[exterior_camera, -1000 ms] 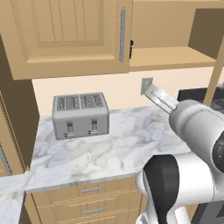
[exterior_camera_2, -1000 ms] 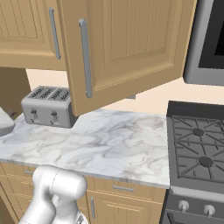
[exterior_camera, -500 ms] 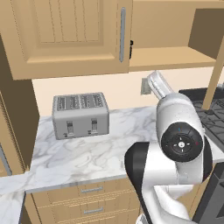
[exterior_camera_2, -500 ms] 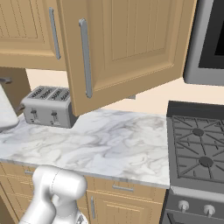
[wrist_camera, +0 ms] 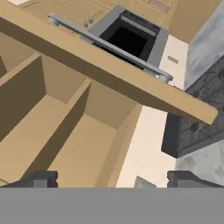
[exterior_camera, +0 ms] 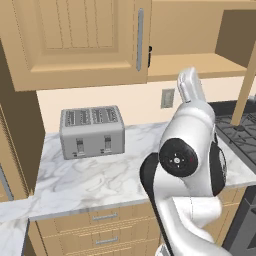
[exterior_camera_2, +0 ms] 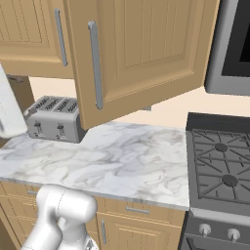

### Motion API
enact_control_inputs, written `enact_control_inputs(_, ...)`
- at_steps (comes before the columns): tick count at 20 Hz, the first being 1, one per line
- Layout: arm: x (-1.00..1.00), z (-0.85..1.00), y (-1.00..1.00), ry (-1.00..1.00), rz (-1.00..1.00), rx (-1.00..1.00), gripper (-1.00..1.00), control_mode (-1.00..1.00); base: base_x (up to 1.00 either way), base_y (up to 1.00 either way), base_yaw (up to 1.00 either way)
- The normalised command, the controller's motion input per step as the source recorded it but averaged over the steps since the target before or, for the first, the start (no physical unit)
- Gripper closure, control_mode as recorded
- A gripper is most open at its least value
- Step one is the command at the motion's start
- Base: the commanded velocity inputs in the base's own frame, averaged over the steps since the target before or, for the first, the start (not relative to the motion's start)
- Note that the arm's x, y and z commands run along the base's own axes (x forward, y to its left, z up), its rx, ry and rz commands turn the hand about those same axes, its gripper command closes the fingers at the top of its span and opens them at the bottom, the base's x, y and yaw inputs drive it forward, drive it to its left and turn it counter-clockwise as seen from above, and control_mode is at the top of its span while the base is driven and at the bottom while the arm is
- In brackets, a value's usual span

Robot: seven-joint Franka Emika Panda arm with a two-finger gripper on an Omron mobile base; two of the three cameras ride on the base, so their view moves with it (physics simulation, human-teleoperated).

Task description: Open the cabinet, pick the kettle from the cabinet, and place it in the sink.

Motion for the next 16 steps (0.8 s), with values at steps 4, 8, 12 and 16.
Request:
enact_control_inputs(4,0.14,0.0,-0.3,0.0,-0.29,0.22,-1.0,-1.0,0.0,0.0,0.0)
enact_control_inputs(8,0.14,0.0,-0.32,0.0,-0.31,0.25,-1.0,-1.0,0.0,0.0,0.0)
enact_control_inputs(12,0.1,0.0,-0.36,-0.09,-0.16,0.26,-1.0,-1.0,0.0,0.0,0.0)
enact_control_inputs(16,0.08,0.0,-0.3,-0.1,-0.14,0.2,-1.0,-1.0,0.0,0.0,0.0)
